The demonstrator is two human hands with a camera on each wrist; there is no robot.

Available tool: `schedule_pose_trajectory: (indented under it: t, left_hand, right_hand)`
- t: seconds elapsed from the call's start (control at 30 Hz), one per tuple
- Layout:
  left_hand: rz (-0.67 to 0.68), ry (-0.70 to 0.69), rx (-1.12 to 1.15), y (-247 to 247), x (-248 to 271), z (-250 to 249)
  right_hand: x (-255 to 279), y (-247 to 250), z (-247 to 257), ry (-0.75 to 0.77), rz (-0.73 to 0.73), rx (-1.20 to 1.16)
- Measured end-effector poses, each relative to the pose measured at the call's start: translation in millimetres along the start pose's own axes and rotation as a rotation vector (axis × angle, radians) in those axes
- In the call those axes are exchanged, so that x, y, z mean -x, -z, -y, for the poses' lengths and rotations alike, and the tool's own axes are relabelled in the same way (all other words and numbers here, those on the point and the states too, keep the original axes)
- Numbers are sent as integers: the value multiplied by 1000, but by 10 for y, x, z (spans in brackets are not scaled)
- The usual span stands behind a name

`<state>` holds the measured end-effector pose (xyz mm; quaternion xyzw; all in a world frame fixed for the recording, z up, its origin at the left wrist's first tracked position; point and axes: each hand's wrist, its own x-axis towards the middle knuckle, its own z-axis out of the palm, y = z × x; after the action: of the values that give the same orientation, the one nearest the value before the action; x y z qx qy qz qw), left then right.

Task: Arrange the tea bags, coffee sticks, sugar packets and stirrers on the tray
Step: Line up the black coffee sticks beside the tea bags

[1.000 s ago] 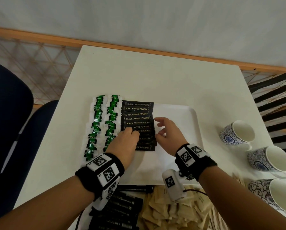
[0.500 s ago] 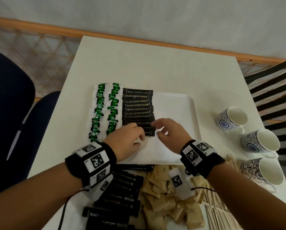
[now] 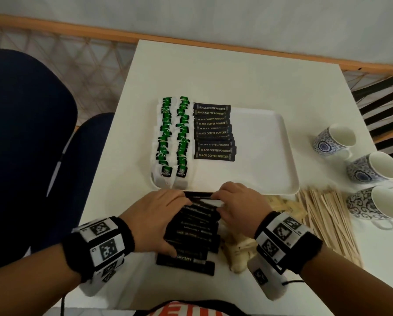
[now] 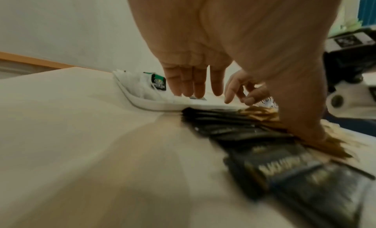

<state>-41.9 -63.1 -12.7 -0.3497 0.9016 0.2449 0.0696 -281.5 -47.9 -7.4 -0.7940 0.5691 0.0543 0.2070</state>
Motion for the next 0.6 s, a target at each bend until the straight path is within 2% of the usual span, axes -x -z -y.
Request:
schedule_pose_trajectory:
  t: [0.23,0.43,0.6]
  left_hand:
    - [-23,15,-99,-349,69,-19]
    - [-51,32,-85,-403,26,-18]
    - [-100,-8,-38,-454,54,-6]
  right_hand:
    - [-70,-83,154,-79,-8,199]
    - [-89,-103,296,-56,-12,182]
    - [-66,-92,312,-114,25,153]
